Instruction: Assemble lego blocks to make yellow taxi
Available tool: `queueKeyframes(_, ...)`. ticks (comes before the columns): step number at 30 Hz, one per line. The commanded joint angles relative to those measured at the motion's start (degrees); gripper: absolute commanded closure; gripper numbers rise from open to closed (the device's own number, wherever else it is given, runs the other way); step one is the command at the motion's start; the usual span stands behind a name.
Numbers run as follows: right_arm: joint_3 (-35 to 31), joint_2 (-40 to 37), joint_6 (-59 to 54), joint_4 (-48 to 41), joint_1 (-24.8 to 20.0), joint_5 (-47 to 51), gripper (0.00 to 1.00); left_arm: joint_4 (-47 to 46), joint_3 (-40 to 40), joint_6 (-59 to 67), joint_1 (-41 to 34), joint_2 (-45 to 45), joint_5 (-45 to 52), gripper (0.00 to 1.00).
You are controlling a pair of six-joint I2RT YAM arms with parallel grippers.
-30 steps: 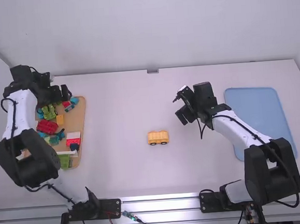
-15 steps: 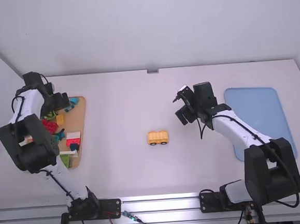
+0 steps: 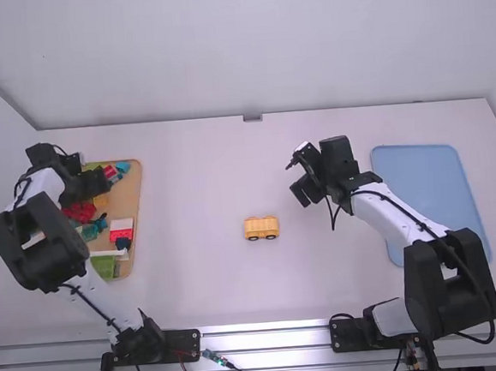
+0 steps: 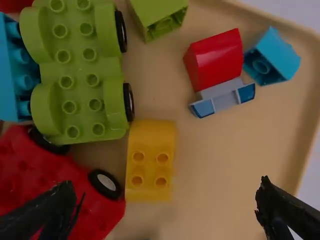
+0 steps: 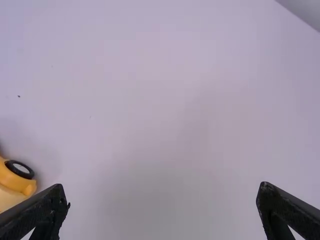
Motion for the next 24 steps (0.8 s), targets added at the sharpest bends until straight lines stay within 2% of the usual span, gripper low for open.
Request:
queueKeyframes(1, -0.3, 0.4, 0.1, 0.2, 0.1, 0.1, 0.01, 1.0, -1.7, 1.9, 0.1, 0.0, 3.0, 0.06)
queueKeyframes(18, -0.3, 0.4, 0.1, 0.3, 0.1, 0.1, 0.01, 15.0, -11.0, -1.3, -0.5, 0.0, 2.7, 0.20)
queueKeyframes(24, -0.3, 0.4, 0.1, 0.3, 0.1, 0.1, 0.01, 20.2, -14.6, -3.4, -0.6, 0.0, -0.3, 0.24)
